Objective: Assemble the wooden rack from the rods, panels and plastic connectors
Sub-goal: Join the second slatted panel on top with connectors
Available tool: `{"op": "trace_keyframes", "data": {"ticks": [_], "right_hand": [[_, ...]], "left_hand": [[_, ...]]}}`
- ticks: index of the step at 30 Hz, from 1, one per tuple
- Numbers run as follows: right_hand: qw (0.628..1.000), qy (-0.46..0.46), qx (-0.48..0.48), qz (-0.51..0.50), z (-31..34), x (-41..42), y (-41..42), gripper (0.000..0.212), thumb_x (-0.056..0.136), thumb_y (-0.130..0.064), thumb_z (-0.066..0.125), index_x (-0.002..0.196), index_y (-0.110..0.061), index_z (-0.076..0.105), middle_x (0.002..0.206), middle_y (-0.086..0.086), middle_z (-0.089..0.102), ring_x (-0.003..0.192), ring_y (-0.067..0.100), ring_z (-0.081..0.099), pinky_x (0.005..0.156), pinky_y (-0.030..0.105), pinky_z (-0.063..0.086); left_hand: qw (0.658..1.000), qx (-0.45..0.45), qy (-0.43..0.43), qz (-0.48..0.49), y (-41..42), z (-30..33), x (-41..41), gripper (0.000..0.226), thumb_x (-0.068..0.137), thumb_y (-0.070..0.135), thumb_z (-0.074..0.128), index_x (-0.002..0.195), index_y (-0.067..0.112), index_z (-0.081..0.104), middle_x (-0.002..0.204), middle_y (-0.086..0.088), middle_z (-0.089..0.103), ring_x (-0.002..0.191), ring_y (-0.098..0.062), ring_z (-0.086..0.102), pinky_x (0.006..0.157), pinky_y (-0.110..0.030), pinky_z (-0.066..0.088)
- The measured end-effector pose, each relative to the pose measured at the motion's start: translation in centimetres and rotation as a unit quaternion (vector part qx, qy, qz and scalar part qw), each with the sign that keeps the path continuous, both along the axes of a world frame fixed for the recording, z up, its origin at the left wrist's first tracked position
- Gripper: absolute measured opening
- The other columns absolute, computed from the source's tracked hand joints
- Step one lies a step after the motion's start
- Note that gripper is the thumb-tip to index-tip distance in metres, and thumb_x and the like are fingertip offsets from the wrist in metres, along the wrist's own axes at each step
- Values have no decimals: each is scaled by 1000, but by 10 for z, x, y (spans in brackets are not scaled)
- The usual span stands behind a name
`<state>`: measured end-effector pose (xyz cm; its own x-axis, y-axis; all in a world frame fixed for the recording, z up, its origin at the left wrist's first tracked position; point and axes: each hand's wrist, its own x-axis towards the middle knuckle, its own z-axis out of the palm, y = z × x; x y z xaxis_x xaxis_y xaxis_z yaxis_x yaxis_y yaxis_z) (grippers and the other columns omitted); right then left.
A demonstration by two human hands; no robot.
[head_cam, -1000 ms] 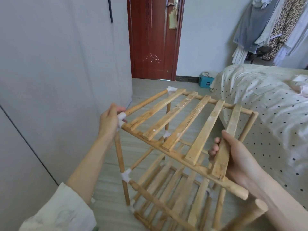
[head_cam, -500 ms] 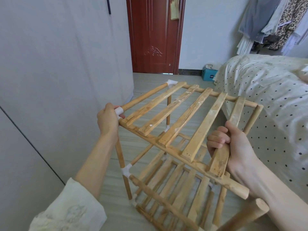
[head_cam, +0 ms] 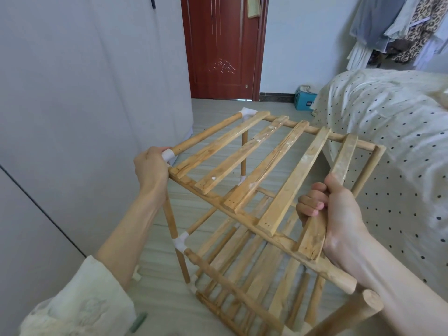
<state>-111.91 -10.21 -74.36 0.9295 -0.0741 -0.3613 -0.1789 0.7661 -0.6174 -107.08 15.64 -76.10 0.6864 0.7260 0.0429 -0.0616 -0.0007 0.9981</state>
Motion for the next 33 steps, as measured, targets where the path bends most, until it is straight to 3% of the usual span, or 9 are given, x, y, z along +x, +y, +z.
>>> {"op": "trace_keyframes", "data": {"ticks": [11,13,15,16,18,21,24,29,33], "right_hand": [[1000,3,9,25,3,13,0,40,101,-33,37,63,-18,36,36,-7,28,28,7,28,31,11,26],[999,2,3,34,2,16,0,41,101,-35,36,63,-17,37,38,-6,30,30,8,31,33,12,29],[999,7,-11,44,3,19,-2,42,100,-37,36,64,-16,39,40,-5,33,32,9,33,35,13,32],[999,11,-21,49,3,20,-4,42,100,-38,36,65,-16,39,40,-4,34,33,10,34,36,13,33],[998,17,-37,53,3,22,-4,42,100,-40,35,66,-16,40,41,-4,36,34,10,35,37,14,34],[998,11,-55,38,3,24,-1,41,101,-40,33,68,-17,39,42,-4,36,35,10,35,37,13,34],[995,4,-98,-6,3,24,7,39,102,-37,30,71,-15,41,49,-3,38,41,11,35,38,16,33],[991,3,-123,-57,10,25,38,42,102,-38,27,71,-15,43,58,1,43,48,13,37,46,22,35],[987,-11,-157,24,8,25,47,40,102,-41,24,78,-16,46,69,2,51,63,14,47,68,30,45]], "left_hand": [[997,58,-8,-55,7,-7,-4,25,92,19,38,71,19,52,68,0,45,64,-14,43,58,-24,35],[996,59,-15,-72,7,-12,-5,27,96,28,30,82,17,51,80,-4,47,76,-16,46,67,-28,39],[994,68,8,-90,8,-19,-6,41,100,42,20,112,15,48,109,-4,51,102,-17,49,92,-35,39],[991,77,23,-106,8,-23,-8,49,100,48,16,129,16,39,126,-2,46,118,-16,44,105,-37,33],[984,105,36,-139,4,-29,-15,58,98,52,12,145,18,19,149,-2,28,137,-16,27,115,-42,19],[976,134,49,-164,-2,-32,-27,60,98,51,12,148,19,1,157,2,6,144,-13,7,118,-43,9],[971,113,60,-200,-9,-28,-35,65,93,62,12,148,34,-9,157,13,-12,144,-7,-9,118,-45,2],[949,130,74,-277,-43,-8,-53,64,97,54,22,148,34,-11,157,15,-4,144,-10,2,118,-39,9],[926,159,98,-328,-54,-7,-70,69,94,56,34,148,38,-4,155,18,12,142,-10,17,117,-40,17]]}}
